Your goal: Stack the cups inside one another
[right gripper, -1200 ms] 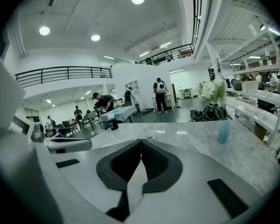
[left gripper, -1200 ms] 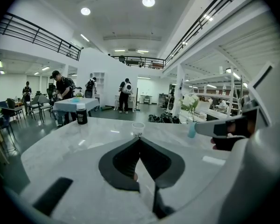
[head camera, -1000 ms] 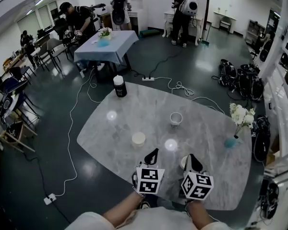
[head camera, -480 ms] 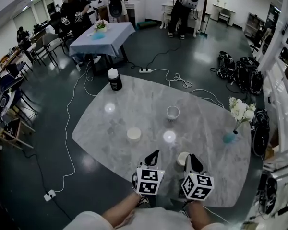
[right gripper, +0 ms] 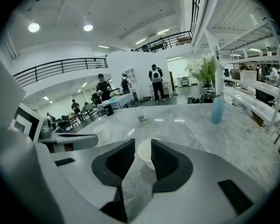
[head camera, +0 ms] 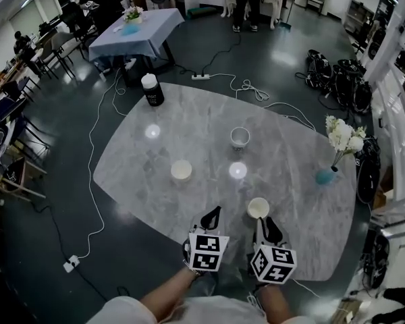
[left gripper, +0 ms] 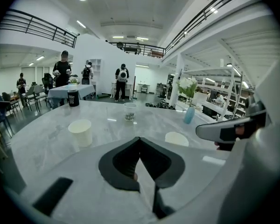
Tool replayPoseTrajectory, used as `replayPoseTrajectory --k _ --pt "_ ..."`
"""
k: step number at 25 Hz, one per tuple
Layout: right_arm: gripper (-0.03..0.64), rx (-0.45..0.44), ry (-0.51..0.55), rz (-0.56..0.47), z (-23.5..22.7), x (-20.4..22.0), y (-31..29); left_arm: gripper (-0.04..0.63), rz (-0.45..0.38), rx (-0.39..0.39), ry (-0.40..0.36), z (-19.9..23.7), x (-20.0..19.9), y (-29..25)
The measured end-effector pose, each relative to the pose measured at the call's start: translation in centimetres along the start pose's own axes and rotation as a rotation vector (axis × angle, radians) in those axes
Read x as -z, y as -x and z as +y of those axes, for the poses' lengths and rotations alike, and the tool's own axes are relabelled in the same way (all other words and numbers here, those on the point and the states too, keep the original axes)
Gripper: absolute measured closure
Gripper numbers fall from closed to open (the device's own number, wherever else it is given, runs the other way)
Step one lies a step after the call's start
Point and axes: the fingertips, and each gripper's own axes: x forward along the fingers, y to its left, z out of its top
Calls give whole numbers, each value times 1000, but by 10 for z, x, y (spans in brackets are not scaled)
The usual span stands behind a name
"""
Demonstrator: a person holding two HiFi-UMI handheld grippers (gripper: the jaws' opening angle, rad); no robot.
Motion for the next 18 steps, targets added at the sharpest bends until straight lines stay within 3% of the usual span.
replayPoseTrajectory --k 18 --pt "474 3 0 138 -21 63 -30 600 100 11 18 -11 61 -33"
